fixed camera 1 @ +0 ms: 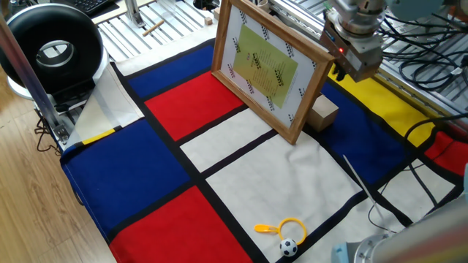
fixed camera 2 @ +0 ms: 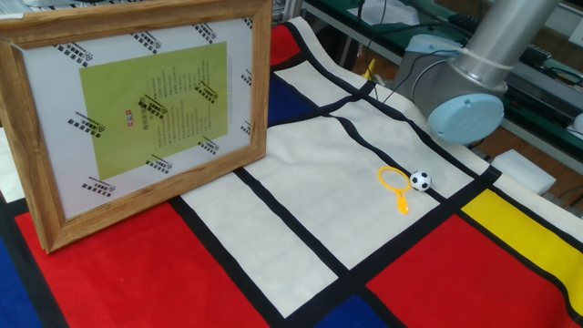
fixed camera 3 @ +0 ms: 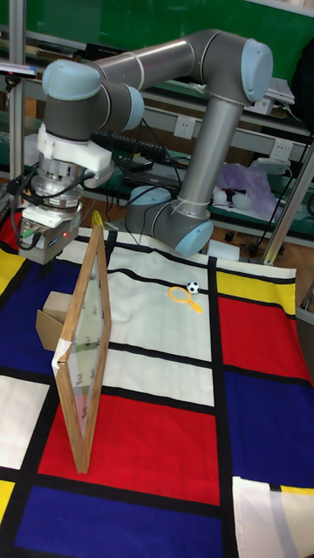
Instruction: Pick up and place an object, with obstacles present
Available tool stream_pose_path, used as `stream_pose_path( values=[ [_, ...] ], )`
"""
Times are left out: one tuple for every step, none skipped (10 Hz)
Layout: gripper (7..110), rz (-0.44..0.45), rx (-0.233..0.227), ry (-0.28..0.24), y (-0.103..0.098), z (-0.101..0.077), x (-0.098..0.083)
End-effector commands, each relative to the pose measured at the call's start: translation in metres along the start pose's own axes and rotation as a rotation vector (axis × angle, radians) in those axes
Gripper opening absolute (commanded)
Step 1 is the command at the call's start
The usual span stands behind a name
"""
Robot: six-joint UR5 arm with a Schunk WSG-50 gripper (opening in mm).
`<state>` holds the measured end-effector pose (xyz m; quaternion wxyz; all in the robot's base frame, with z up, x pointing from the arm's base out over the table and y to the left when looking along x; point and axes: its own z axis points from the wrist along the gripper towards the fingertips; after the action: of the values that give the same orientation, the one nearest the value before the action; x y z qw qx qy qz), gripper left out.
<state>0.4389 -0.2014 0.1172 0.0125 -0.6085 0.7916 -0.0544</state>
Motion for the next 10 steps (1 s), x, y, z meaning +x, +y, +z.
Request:
stream_pose_path(
  values=[
    [22, -0.03, -0.005, -0.041, -0.007, 0.01, 0.003],
    [44, -0.049, -0.015, -0.072, -0.004, 0.016, 0.002],
    [44, -0.053, -0.031, -0.102, 0.0, 0.021, 0.001],
    [44, -0.056, -0.073, -0.131, 0.009, 0.024, -0.002],
    [44, -0.07, -0.089, -0.125, 0.013, 0.024, -0.001],
    [66, -0.085, -0.105, -0.125, 0.018, 0.025, -0.003],
    [66, -0.091, -0.112, -0.127, 0.021, 0.027, -0.007],
    [66, -0.085, -0.12, -0.12, 0.024, 0.028, -0.008],
    [66, -0.092, -0.141, -0.117, 0.029, 0.028, -0.007],
    [88, -0.114, -0.166, -0.113, 0.036, 0.028, -0.004]
  ],
)
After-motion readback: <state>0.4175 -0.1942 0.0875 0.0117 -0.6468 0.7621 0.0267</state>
